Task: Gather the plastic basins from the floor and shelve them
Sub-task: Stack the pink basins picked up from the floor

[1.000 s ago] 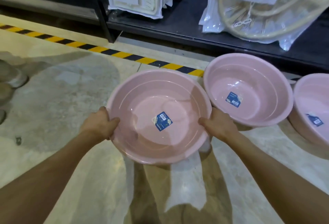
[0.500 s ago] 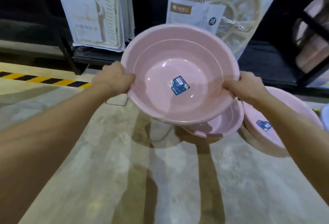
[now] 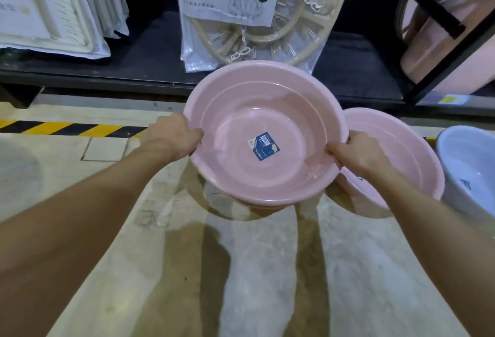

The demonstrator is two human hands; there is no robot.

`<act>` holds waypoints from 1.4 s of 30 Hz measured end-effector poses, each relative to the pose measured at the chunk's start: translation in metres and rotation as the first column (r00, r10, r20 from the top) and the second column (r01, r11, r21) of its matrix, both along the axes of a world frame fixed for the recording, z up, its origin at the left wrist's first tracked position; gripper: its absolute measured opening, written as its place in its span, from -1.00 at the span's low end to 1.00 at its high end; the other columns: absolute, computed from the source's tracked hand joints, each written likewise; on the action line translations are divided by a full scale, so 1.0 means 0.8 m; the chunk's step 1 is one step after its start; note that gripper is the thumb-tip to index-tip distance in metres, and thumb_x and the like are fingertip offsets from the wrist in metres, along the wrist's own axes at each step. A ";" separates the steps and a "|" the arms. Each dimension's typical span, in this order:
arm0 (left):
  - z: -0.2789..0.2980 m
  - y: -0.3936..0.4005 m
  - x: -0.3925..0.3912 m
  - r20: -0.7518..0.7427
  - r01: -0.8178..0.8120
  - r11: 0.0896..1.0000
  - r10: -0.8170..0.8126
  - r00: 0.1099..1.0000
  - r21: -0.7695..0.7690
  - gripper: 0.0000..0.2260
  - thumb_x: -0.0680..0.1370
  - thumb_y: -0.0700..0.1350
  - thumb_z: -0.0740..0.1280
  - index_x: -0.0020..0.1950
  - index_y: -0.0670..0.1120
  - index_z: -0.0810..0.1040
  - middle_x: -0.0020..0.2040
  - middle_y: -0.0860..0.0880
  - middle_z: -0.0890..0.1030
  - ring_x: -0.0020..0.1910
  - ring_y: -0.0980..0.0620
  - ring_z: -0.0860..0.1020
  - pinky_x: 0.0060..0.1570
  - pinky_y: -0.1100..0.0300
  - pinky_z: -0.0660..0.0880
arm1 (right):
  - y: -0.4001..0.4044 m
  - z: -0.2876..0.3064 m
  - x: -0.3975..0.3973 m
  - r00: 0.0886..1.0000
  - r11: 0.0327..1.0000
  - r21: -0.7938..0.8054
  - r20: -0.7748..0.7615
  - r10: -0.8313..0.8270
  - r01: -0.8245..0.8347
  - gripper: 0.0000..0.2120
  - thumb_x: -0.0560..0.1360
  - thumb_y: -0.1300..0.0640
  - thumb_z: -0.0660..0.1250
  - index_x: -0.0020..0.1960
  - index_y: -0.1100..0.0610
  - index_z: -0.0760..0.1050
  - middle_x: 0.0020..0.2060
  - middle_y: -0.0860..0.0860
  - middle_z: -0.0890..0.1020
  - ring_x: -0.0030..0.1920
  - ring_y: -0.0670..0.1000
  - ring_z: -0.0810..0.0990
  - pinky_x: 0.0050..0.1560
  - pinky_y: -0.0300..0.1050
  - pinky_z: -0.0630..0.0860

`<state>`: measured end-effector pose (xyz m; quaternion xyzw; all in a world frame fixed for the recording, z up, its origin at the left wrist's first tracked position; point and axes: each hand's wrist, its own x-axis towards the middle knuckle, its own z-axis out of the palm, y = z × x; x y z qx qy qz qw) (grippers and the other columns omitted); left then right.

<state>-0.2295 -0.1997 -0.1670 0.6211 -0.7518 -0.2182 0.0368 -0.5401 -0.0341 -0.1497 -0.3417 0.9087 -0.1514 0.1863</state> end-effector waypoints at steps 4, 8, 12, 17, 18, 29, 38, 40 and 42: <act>-0.042 -0.005 -0.017 0.042 -0.007 0.998 0.005 0.999 0.057 -0.68 0.48 0.11 0.31 0.07 -0.08 0.39 0.07 -0.18 0.55 0.10 -0.27 0.52 -0.07 0.01 0.38 | 0.004 -0.053 -0.011 0.999 0.997 0.057 -0.007 -0.041 0.042 -0.70 0.29 -0.22 0.27 -0.17 0.00 0.47 -0.25 -0.04 0.58 -0.27 0.06 0.51 -0.24 -0.02 0.40; -0.071 -0.010 -0.029 0.045 -0.039 0.995 0.035 0.998 0.092 -0.67 0.50 0.11 0.30 0.11 -0.08 0.39 0.08 -0.17 0.49 0.09 -0.26 0.48 -0.05 0.00 0.32 | -0.001 -0.089 -0.018 0.997 0.993 0.092 -0.029 -0.071 0.074 -0.69 0.35 -0.19 0.28 -0.11 0.05 0.46 -0.26 0.00 0.53 -0.19 0.16 0.51 -0.21 -0.02 0.34; -0.090 -0.020 -0.031 0.029 -0.015 0.991 0.011 1.000 0.134 -0.65 0.48 0.10 0.30 0.17 -0.05 0.47 0.06 -0.15 0.56 0.03 -0.24 0.49 -0.02 -0.02 0.40 | -0.009 -0.104 -0.020 0.996 0.992 0.110 -0.074 -0.056 0.064 -0.63 0.39 -0.15 0.29 0.02 0.11 0.48 -0.08 0.13 0.60 -0.04 0.23 0.55 -0.12 0.00 0.40; -0.117 -0.022 -0.031 0.026 -0.050 0.986 0.046 0.999 0.157 -0.65 0.48 0.13 0.28 0.17 -0.03 0.45 0.06 -0.14 0.54 0.01 -0.23 0.48 -0.01 0.00 0.41 | -0.011 -0.121 -0.010 0.993 0.994 0.084 -0.104 -0.060 0.069 -0.62 0.44 -0.06 0.31 0.10 0.16 0.35 -0.10 0.14 0.51 -0.06 0.26 0.51 -0.12 0.05 0.39; -0.120 -0.022 -0.031 0.025 -0.062 0.986 0.059 0.998 0.154 -0.64 0.47 0.13 0.28 0.17 -0.03 0.45 0.03 -0.13 0.52 0.00 -0.23 0.47 -0.01 0.00 0.40 | -0.011 -0.126 -0.007 0.993 0.994 0.076 -0.097 -0.074 0.082 -0.61 0.45 -0.05 0.31 0.13 0.15 0.31 -0.10 0.14 0.49 -0.08 0.25 0.48 -0.11 0.06 0.38; -0.131 -0.017 -0.036 -0.037 -0.119 0.989 0.123 0.992 0.089 -0.66 0.52 0.10 0.28 0.16 -0.11 0.42 0.01 -0.16 0.51 -0.04 -0.24 0.46 -0.06 -0.02 0.41 | -0.015 -0.141 -0.005 0.989 0.993 0.010 -0.100 -0.114 0.115 -0.66 0.45 0.00 0.31 0.06 0.10 0.21 -0.16 0.12 0.48 -0.15 0.25 0.46 -0.15 0.05 0.37; -0.117 -0.005 -0.026 -0.120 -0.156 0.985 0.164 0.979 0.078 -0.64 0.50 0.21 0.33 0.10 -0.03 0.45 -0.03 -0.13 0.63 -0.06 -0.20 0.53 -0.10 0.00 0.44 | -0.003 -0.130 0.003 0.983 0.984 -0.006 -0.020 -0.180 0.180 -0.60 0.45 -0.13 0.29 0.09 0.14 0.33 -0.15 0.12 0.52 -0.09 0.25 0.46 -0.08 0.08 0.42; -0.116 0.005 -0.023 -0.176 -0.163 0.965 0.200 0.964 0.204 -0.59 0.47 0.26 0.34 0.09 -0.02 0.48 -0.04 -0.12 0.65 -0.07 -0.19 0.60 -0.05 -0.04 0.56 | 0.006 -0.131 0.014 0.977 0.979 -0.028 0.077 -0.199 0.201 -0.47 0.41 -0.20 0.33 0.21 0.15 0.45 0.01 0.19 0.62 0.02 0.29 0.58 0.01 0.10 0.52; -0.116 0.024 -0.020 -0.264 -0.143 0.912 0.257 0.930 0.384 -0.55 0.41 0.29 0.38 0.09 -0.02 0.54 -0.07 -0.12 0.67 -0.11 -0.18 0.66 -0.12 -0.04 0.63 | 0.018 -0.134 0.030 0.942 0.966 -0.093 0.262 -0.212 0.243 -0.44 0.37 -0.19 0.39 0.24 0.11 0.55 0.04 0.16 0.69 0.06 0.28 0.65 0.08 0.19 0.61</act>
